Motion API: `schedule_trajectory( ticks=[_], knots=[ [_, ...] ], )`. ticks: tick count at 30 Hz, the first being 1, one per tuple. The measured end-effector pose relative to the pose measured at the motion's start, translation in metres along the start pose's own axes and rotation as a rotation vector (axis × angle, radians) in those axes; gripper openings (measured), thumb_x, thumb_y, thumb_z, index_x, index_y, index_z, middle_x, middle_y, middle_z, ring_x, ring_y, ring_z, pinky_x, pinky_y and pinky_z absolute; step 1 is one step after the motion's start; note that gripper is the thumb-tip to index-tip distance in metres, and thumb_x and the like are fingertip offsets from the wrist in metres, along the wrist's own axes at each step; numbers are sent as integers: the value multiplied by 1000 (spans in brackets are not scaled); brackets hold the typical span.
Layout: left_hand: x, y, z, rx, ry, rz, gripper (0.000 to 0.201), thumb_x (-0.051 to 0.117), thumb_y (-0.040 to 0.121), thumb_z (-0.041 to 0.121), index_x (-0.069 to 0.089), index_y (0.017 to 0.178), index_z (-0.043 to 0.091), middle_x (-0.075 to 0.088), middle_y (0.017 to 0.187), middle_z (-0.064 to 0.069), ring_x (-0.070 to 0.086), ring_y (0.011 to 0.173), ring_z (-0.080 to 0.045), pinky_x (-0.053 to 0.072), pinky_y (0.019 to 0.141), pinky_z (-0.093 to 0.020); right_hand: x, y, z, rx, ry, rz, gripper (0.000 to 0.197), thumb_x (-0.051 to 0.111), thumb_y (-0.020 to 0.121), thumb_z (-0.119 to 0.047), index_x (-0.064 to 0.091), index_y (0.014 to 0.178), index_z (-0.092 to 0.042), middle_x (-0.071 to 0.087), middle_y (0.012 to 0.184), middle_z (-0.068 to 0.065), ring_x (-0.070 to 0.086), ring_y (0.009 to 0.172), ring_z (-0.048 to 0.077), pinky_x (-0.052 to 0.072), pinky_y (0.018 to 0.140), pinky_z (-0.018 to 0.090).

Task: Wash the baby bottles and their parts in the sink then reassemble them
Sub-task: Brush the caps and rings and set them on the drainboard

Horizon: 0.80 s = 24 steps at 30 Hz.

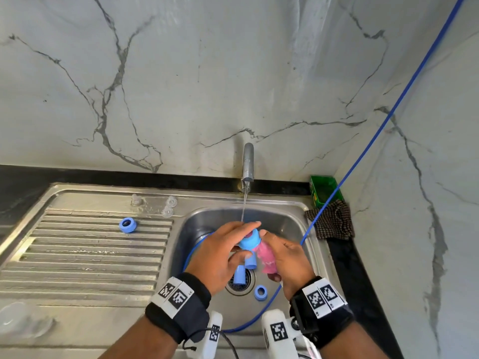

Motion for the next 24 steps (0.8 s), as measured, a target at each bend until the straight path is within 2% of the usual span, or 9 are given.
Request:
schedule_trajectory(
  ticks=[3,6,8,12,14,17,21,23,24],
  knots=[
    [-8,-3,-5,5,35,52,58,73,87,5,60,137,31,65,121,12,60,108,-1,51,94,-21,10,-6,1,1,22,-20,42,67,93,-41,65,74,-4,38,61,10,33,47,15,26,41,22],
    [-16,-4,-13,-17,57,64,45,78,85,16,66,128,25,72,111,12,64,96,1,50,88,-15,27,-13,2,-33,15,-34,40,70,91,-37,65,74,-1,50,57,5,41,44,6,29,40,17],
    [-15,-6,-16,-39,49,23,43,82,82,27,68,123,27,73,102,12,67,90,-1,52,85,-19,33,-15,2,-64,14,-13,33,71,92,-28,73,86,4,56,54,-4,44,41,0,32,40,13],
    [-13,-9,-26,-32,-60,-101,66,78,80,45,59,139,22,68,123,8,64,112,-5,52,98,-32,34,-12,1,-98,17,23,29,69,94,-19,70,88,10,45,51,-1,41,40,3,36,40,14],
    [-21,-7,-25,-1,-104,-87,64,76,83,38,56,141,20,64,128,6,63,115,-6,51,102,-32,34,-13,-2,-136,-57,11,26,69,94,-19,73,91,6,47,50,-6,43,43,3,38,43,15],
    [-24,-6,-21,23,-109,-107,68,80,84,25,51,145,36,66,117,6,64,108,-6,51,98,-21,30,-16,-7,-206,-105,-7,22,69,94,-24,78,92,-4,49,50,-9,41,47,6,38,47,18],
    [-21,-2,-16,-55,-232,-56,42,84,80,33,71,121,32,73,99,4,71,93,-9,57,87,-28,26,-21,-14,-328,-111,-33,32,65,91,-36,80,94,-8,60,66,-4,52,57,6,42,52,19],
    [-16,-3,-8,-183,-429,-72,29,78,81,41,76,106,27,77,88,-1,74,82,-14,60,77,-28,21,-26,-17,-438,-141,-54,33,59,99,-39,81,92,-15,64,75,-9,58,67,3,45,57,17],
    [-12,-3,-4,-262,-528,-87,33,73,80,47,78,100,20,77,82,-7,74,75,-19,61,71,-30,18,-28,-19,-519,-186,-76,31,58,100,-43,81,90,-23,64,78,-10,60,72,3,46,61,17]
  ],
)
Point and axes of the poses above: each hand's wrist, its own y-axis towards the middle knuckle, its own x-axis out of the palm, z = x × y, the point moved 6 cm from there along y, towards the middle knuckle
